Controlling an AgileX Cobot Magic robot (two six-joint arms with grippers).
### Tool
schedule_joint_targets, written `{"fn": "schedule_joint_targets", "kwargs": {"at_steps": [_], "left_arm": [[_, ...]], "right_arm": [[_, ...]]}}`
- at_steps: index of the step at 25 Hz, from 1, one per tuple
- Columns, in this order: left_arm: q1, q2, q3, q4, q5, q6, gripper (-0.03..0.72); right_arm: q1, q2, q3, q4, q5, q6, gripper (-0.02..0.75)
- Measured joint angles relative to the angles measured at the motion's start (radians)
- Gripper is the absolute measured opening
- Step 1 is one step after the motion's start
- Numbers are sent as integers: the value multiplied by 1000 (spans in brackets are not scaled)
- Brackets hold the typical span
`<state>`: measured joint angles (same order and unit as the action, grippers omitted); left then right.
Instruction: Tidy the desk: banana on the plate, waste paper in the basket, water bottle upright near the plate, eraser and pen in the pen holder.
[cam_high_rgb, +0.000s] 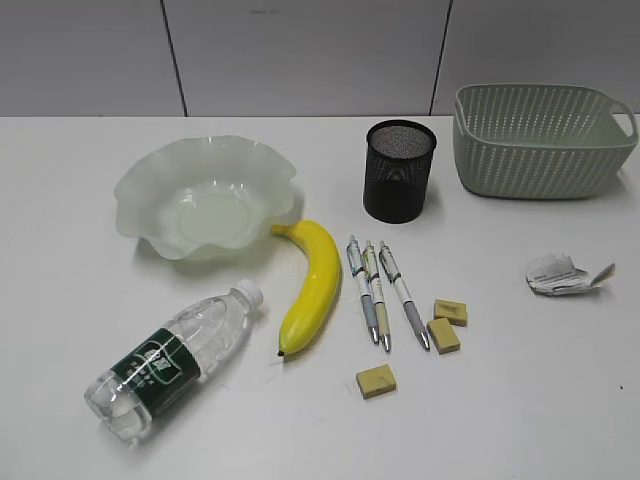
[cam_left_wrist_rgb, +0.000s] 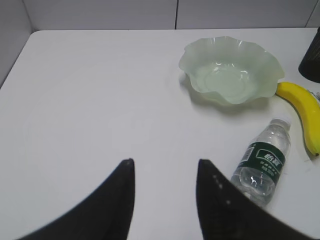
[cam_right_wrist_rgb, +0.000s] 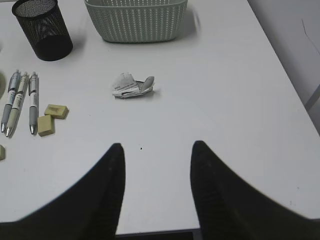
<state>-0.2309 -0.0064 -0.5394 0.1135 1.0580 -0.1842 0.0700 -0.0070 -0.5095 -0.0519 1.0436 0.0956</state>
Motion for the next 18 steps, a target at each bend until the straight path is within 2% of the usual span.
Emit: {"fn": "schedule_joint_targets", "kwargs": {"at_steps": [18], "left_arm": [[0, 0, 0, 0, 0, 0, 309]], "right_arm": [[0, 0, 0, 0, 0, 0, 352]]}}
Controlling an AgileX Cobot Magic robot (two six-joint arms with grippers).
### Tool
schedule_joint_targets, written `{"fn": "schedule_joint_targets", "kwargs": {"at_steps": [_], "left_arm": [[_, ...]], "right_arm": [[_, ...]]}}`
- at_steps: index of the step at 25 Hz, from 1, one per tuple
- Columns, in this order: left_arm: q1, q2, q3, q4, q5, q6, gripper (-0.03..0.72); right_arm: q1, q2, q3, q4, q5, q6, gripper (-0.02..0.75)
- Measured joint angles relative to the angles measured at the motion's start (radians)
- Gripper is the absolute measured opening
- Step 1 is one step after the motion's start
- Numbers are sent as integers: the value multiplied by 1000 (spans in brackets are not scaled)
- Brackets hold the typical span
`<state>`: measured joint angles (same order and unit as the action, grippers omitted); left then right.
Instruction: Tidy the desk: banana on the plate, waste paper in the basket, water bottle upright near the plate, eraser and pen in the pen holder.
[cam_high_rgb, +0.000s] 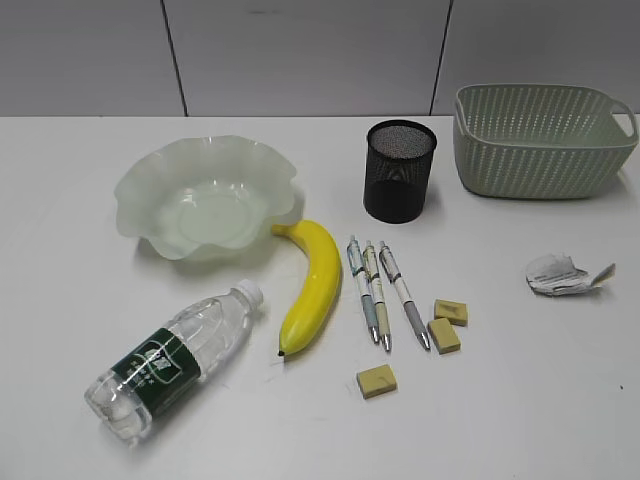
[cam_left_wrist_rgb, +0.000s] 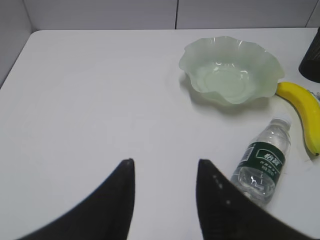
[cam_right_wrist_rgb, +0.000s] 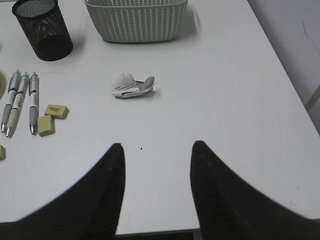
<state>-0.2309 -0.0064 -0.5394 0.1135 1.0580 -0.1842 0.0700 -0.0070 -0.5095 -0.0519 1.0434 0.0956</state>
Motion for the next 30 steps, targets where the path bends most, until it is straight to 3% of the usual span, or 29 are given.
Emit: {"fn": "schedule_joint_targets", "kwargs": {"at_steps": [9, 13, 21, 25, 28, 30], "left_arm": [[0, 1, 0, -36, -3, 14, 309], [0, 132, -18, -159, -50, 150, 309], [-9, 800, -152, -532, -270, 497, 322], [-120, 1115, -287, -575, -322, 592, 322], [-272, 1328, -400, -512, -343, 574, 322], [-404, 1460, -497, -411, -351, 484, 322]], "right_arm": [[0, 0, 0, 0, 0, 0, 351], [0, 0, 0, 0, 0, 0, 351], [0, 0, 0, 0, 0, 0, 351], [0, 0, 0, 1, 0, 0, 351], [0, 0, 0, 1, 0, 0, 351], [0, 0, 0, 1, 0, 0, 351]]}}
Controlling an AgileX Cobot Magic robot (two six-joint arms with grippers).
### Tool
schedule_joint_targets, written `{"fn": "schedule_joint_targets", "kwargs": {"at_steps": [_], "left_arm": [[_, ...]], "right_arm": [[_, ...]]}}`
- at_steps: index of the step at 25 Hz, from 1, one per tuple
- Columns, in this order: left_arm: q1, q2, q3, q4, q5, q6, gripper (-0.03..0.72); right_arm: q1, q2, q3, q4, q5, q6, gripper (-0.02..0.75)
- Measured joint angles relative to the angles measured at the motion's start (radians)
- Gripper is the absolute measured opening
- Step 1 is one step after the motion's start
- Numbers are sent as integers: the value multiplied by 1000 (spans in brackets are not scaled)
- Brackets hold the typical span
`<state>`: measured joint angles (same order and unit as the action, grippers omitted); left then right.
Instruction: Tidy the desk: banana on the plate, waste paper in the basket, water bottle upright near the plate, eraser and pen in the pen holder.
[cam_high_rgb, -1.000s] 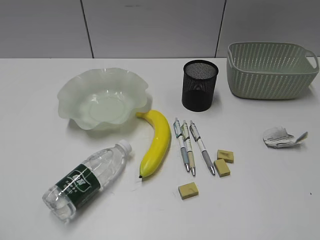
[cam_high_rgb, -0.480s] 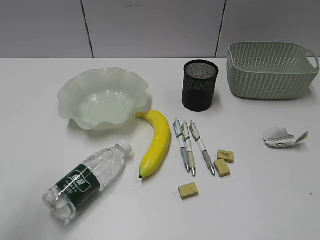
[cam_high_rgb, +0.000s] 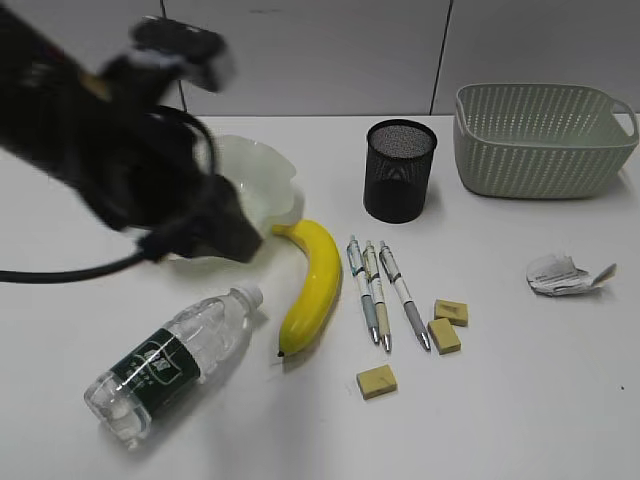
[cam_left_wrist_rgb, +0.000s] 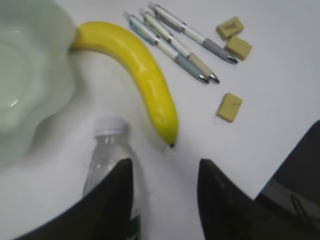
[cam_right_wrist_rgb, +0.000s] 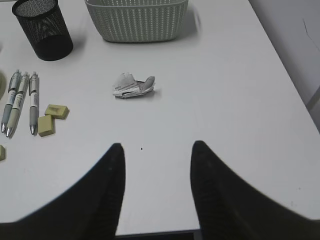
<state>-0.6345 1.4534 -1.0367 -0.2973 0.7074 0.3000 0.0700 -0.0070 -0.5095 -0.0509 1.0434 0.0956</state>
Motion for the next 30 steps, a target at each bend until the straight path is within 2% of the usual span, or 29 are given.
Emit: {"fn": "schedule_joint_targets", "kwargs": {"at_steps": [3, 5, 6, 12, 14, 20, 30], "left_arm": [[-163, 199, -149, 242, -3, -240, 322], [-223, 308, -238, 354, 9, -397, 327], [-237, 361, -283, 387, 19, -437, 335], [-238, 560, -454, 438, 100, -568, 510], [-229, 594, -479, 445, 103, -623, 534], [-187, 647, -489, 461, 94, -729, 545], [-173, 731, -489, 463, 40, -746, 532]], "right_arm": [[0, 0, 0, 0, 0, 0, 351], [0, -1, 0, 1, 0, 0, 351], [0, -1, 0, 1, 0, 0, 351], [0, -2, 0, 7, 0, 0, 351], [0, -2, 0, 7, 0, 0, 351], [0, -3, 0, 7, 0, 0, 351], [0, -3, 0, 7, 0, 0, 351]]}}
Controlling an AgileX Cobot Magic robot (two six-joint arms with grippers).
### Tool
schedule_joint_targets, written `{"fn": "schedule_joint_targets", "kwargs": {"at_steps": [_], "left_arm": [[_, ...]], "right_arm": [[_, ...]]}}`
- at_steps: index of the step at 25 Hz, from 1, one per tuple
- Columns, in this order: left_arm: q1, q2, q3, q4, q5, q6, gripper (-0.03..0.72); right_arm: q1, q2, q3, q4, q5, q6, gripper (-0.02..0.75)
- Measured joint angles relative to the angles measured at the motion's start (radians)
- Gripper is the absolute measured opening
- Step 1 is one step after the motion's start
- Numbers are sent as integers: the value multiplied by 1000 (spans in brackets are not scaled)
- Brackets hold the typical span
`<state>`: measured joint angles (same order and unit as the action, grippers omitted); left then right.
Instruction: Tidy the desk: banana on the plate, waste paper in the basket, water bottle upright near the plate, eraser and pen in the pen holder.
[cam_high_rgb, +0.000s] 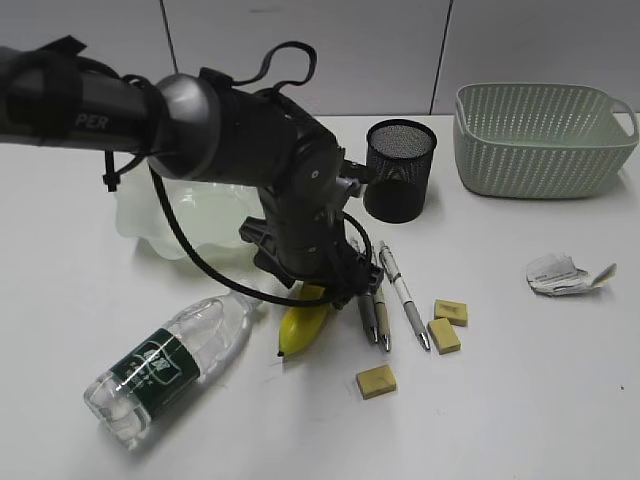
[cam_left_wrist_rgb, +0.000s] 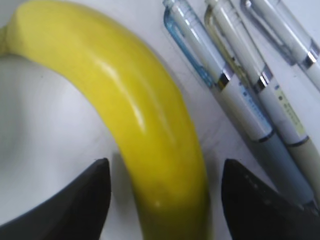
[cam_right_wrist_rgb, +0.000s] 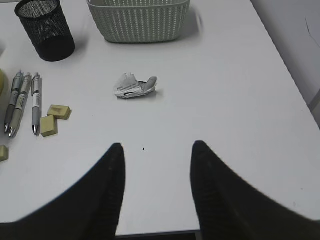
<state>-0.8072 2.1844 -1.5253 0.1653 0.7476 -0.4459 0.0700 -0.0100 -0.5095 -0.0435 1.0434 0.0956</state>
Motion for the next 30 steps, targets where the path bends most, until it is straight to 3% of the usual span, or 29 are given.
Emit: {"fn": "schedule_joint_targets", "kwargs": {"at_steps": [7, 19, 23, 26, 30], "left_arm": [[0, 17, 0, -23, -2, 0, 326], [0, -112, -16, -88, -2, 0, 326], [7, -193, -18, -42, -45, 0, 326], [45, -237, -19, 41, -94, 0, 326], [151, -234, -20, 87, -105, 0, 326]], "right_arm": [[0, 0, 0, 0, 0, 0, 351], [0, 0, 0, 0, 0, 0, 351], [0, 0, 0, 0, 0, 0, 351], [0, 0, 0, 0, 0, 0, 351], [0, 0, 0, 0, 0, 0, 351]]}}
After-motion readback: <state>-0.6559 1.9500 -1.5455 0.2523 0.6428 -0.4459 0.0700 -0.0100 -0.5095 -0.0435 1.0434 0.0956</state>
